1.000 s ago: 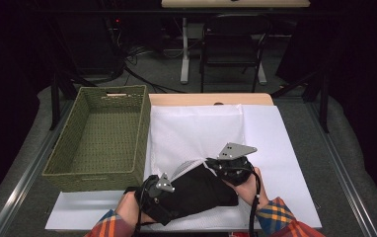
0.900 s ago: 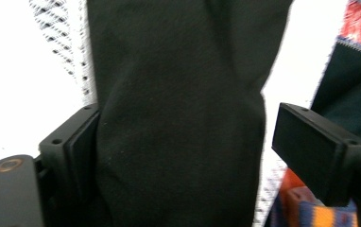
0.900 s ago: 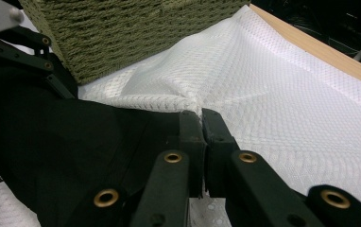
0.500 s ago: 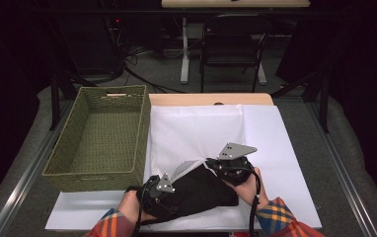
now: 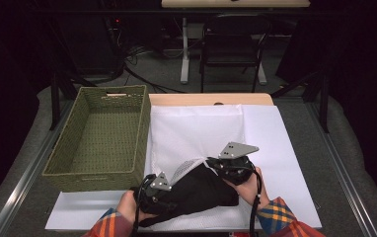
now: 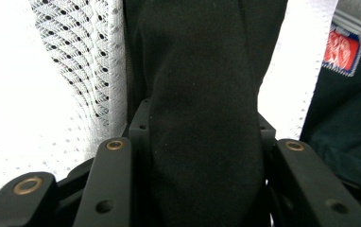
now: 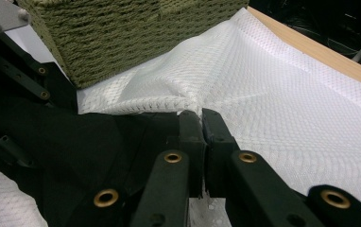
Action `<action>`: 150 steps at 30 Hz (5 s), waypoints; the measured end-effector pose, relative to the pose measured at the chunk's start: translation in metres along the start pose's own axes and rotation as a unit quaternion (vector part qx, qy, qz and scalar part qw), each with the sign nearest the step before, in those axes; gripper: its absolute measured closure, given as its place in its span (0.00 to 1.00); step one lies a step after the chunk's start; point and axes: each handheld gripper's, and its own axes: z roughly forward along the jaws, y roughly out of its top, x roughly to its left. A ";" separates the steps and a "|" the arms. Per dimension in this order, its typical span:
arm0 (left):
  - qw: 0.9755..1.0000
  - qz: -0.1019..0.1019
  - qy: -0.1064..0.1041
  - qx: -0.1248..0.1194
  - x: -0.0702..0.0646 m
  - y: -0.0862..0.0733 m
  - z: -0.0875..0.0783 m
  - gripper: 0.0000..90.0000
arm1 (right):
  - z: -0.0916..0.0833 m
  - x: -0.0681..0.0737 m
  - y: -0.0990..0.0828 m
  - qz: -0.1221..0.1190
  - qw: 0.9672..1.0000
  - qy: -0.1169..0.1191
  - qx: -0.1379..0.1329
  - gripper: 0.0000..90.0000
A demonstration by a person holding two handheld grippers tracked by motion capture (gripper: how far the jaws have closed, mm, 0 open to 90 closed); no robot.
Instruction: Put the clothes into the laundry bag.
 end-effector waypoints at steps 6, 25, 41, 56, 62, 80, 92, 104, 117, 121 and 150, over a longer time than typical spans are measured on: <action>0.999 -0.038 -0.002 -0.011 -0.001 0.002 -0.004 0.66 | -0.001 -0.001 0.000 0.002 1.000 -0.001 -0.002 0.98; 0.996 -0.090 0.022 -0.011 -0.001 0.007 0.006 0.57 | 0.000 -0.001 0.000 0.004 1.000 -0.001 -0.001 0.98; 1.000 -0.015 0.013 0.012 0.003 0.008 0.002 0.19 | -0.001 -0.001 0.000 0.004 1.000 0.000 -0.002 0.98; 1.000 0.019 -0.010 0.010 0.006 0.010 0.015 0.50 | 0.000 -0.001 0.000 0.003 1.000 0.001 -0.002 0.98; 1.000 0.011 -0.020 -0.008 0.006 0.009 0.013 0.62 | -0.001 -0.001 0.001 0.004 1.000 0.001 -0.004 0.98; 0.994 -0.089 -0.029 -0.059 0.004 0.015 0.003 0.65 | -0.002 -0.002 0.001 0.006 1.000 -0.001 -0.007 0.98; 0.990 -0.127 0.015 -0.062 -0.001 0.024 0.009 0.64 | -0.001 -0.001 0.001 0.006 1.000 -0.001 -0.007 0.98; 0.992 -0.113 0.041 -0.038 0.000 0.025 0.020 0.55 | -0.001 0.000 0.001 0.007 1.000 0.000 -0.006 0.98; 0.998 -0.055 0.034 -0.019 -0.003 0.021 0.008 0.21 | -0.002 -0.001 0.001 0.005 1.000 0.000 -0.006 0.98; 0.999 -0.043 0.027 -0.012 -0.004 0.018 0.004 0.16 | -0.002 -0.002 0.001 0.006 1.000 0.000 -0.006 0.98; 1.000 0.001 0.008 0.000 -0.006 0.004 0.018 0.61 | -0.002 -0.002 0.000 0.007 1.000 -0.002 -0.007 0.98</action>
